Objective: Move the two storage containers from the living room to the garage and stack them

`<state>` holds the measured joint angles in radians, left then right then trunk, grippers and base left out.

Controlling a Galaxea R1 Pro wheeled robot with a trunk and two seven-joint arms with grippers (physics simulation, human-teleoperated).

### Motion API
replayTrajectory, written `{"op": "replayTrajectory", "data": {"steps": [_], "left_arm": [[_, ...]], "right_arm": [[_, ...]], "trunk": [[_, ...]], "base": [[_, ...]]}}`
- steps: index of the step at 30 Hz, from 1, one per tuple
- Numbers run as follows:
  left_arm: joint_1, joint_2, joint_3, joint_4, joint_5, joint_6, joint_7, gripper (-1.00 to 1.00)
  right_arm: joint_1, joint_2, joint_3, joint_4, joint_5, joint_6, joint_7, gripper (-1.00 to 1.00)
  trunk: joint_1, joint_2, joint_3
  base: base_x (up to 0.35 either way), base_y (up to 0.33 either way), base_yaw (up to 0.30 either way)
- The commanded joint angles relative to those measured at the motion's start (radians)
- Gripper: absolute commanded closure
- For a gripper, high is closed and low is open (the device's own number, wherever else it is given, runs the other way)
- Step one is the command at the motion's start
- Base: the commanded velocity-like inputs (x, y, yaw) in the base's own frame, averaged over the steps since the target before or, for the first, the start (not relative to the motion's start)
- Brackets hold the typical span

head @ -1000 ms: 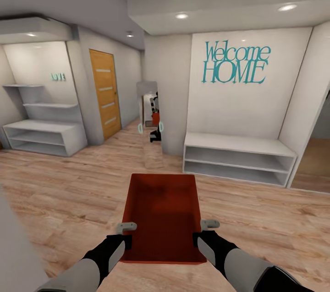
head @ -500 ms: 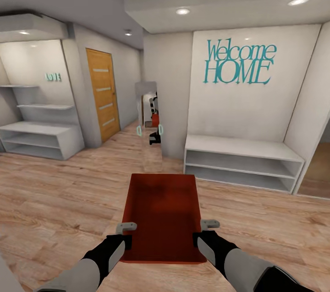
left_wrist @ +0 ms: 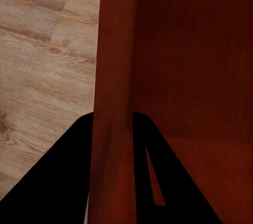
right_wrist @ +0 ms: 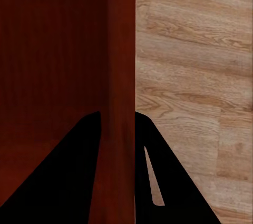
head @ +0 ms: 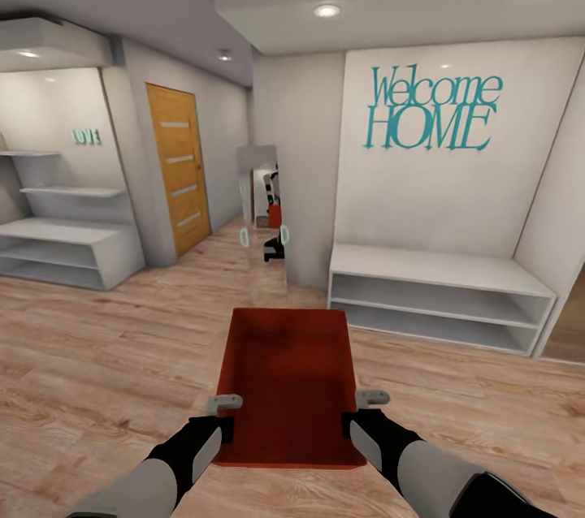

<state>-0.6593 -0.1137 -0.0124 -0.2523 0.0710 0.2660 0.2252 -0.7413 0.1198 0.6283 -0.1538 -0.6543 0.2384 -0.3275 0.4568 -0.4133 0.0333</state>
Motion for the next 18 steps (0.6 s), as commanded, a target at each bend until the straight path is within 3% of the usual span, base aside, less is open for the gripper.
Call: {"op": "replayTrajectory", "data": {"steps": [1,8,18], "left_arm": [[0.001,0.006,-0.008,0.001,-0.007,0.009,0.011,1.00],[0.001,0.005,-0.008,0.001,-0.007,0.009,0.012,1.00],[0.001,0.006,-0.007,0.001,-0.007,0.008,0.012,1.00]], "right_arm": [[-0.001,-0.003,-0.006,-0.003,0.031,-0.040,-0.010,1.00],[-0.001,-0.003,-0.006,-0.003,0.031,-0.040,-0.010,1.00],[-0.001,-0.003,-0.007,-0.003,0.031,-0.040,-0.010,1.00]], "trunk": [[0.001,-0.001,0.000],[0.001,-0.001,0.000],[0.001,-0.001,0.000]], "base": [[0.322,0.000,0.000],[0.322,0.000,0.006],[0.322,0.000,0.248]]}}
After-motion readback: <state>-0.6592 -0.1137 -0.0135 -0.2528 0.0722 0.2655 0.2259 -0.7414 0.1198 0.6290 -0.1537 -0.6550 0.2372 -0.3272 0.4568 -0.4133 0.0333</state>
